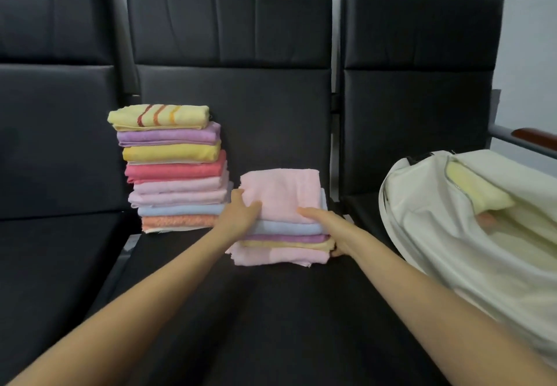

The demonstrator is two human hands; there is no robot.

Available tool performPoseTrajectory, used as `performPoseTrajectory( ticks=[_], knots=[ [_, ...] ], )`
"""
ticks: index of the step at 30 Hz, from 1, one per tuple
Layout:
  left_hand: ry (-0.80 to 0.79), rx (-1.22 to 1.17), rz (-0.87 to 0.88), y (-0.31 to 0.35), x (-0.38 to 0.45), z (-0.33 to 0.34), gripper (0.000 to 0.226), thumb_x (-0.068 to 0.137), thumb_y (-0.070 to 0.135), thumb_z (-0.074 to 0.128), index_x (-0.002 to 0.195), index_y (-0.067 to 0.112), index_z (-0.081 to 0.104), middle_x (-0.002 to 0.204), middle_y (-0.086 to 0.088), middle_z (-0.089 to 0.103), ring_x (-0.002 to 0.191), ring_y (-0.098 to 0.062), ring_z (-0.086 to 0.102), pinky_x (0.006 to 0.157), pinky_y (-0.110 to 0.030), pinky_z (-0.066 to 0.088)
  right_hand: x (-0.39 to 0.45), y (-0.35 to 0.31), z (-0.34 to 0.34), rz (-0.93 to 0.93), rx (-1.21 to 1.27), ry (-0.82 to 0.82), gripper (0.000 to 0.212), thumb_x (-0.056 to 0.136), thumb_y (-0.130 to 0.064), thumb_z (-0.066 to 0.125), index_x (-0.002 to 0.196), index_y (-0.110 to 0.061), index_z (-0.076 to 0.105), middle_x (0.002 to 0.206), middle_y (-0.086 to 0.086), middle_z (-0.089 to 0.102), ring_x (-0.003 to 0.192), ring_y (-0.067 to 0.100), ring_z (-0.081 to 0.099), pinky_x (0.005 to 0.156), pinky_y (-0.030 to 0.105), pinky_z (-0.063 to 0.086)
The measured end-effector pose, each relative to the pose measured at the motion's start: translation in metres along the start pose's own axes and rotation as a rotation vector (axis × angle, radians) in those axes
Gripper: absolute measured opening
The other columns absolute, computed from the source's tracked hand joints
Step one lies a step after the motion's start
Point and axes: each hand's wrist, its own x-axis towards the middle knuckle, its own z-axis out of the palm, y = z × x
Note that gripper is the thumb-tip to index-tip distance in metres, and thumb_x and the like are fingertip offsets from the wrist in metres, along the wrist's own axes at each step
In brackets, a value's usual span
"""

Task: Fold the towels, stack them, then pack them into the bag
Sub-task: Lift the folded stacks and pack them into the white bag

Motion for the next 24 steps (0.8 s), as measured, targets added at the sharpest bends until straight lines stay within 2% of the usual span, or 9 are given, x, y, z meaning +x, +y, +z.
performPoseTrajectory(
  ticks=[3,6,9,12,14,17,20,22,24],
  knots=[
    [-0.033,0.026,0.005,-0.008,-0.031,-0.018,0.062,0.098,0.03,0.05,0.147,0.007,0.02,0.145,-0.019,0.04,0.129,-0.036,0.043,0.1,-0.038,0.035,-0.016,0.021,0.007,-0.012,-0.007,-0.049,0.087,0.069,-0.06,0.075,0.138,-0.019,0.039,0.111,0.008,0.056,0.099,0.026,0.058,0.097,0.049,0.047],
    [-0.059,-0.017,-0.076,-0.021,-0.057,-0.049,0.065,0.095,0.033,0.054,0.146,0.011,0.02,0.137,-0.013,0.043,0.12,-0.034,0.048,0.087,-0.043,0.048,-0.033,0.032,0.03,-0.057,-0.028,-0.113,0.098,0.062,-0.063,0.076,0.14,-0.018,0.037,0.12,0.009,0.056,0.107,0.027,0.059,0.098,0.048,0.048],
    [-0.042,-0.017,-0.14,-0.041,-0.072,-0.082,0.061,0.093,0.036,0.057,0.139,0.011,0.026,0.124,-0.008,0.046,0.103,-0.025,0.049,0.076,-0.036,0.045,-0.043,0.024,0.058,-0.028,-0.102,-0.21,0.112,0.045,-0.066,0.079,0.139,-0.018,0.04,0.123,0.011,0.057,0.109,0.028,0.059,0.097,0.048,0.049],
    [-0.005,0.028,-0.159,-0.055,-0.076,-0.113,0.065,0.09,0.039,0.063,0.139,0.011,0.031,0.129,-0.011,0.044,0.108,-0.027,0.052,0.08,-0.033,0.045,-0.057,-0.008,0.077,-0.024,-0.239,-0.233,0.11,0.057,-0.068,0.079,0.144,-0.016,0.036,0.138,0.013,0.048,0.122,0.032,0.051,0.102,0.047,0.042],
    [0.064,0.065,-0.107,-0.057,-0.072,-0.137,0.067,0.089,0.038,0.064,0.142,0.013,0.031,0.14,-0.013,0.033,0.116,-0.026,0.047,0.085,-0.03,0.04,-0.06,-0.045,0.086,-0.192,-0.302,-0.087,0.113,0.067,-0.071,0.07,0.151,-0.012,0.024,0.151,0.013,0.036,0.135,0.032,0.04,0.107,0.041,0.037],
    [0.229,0.054,0.006,-0.053,-0.051,-0.176,0.061,0.092,0.037,0.057,0.144,0.018,0.032,0.144,-0.014,0.029,0.129,-0.03,0.04,0.103,-0.038,0.037,-0.054,-0.105,0.103,-0.463,-0.187,0.11,0.084,0.082,-0.065,0.059,0.14,-0.006,0.044,0.137,0.009,0.051,0.126,0.027,0.05,0.101,0.039,0.044],
    [0.404,0.076,0.118,-0.046,-0.016,-0.213,0.052,0.095,0.034,0.051,0.143,0.021,0.038,0.147,-0.014,0.03,0.135,-0.032,0.033,0.11,-0.041,0.028,-0.033,-0.158,0.127,-0.522,0.008,0.078,0.037,0.094,-0.04,0.058,0.11,-0.008,0.058,0.116,0.013,0.062,0.104,0.025,0.061,0.081,0.031,0.052],
    [0.447,0.142,0.181,-0.039,0.008,-0.231,0.052,0.097,0.034,0.046,0.147,0.022,0.036,0.154,-0.012,0.025,0.142,-0.031,0.023,0.113,-0.043,0.024,-0.017,-0.184,0.145,-0.498,0.074,0.022,0.034,0.093,-0.035,0.059,0.11,-0.005,0.057,0.106,0.013,0.064,0.092,0.022,0.063,0.077,0.028,0.053],
    [0.434,0.211,0.218,-0.033,0.032,-0.241,0.053,0.099,0.037,0.042,0.15,0.025,0.031,0.16,-0.009,0.016,0.147,-0.028,0.01,0.116,-0.045,0.02,-0.004,-0.2,0.161,-0.431,0.126,-0.099,0.042,0.091,-0.039,0.061,0.121,-0.009,0.056,0.103,0.007,0.062,0.096,0.021,0.064,0.089,0.033,0.054]
  ],
)
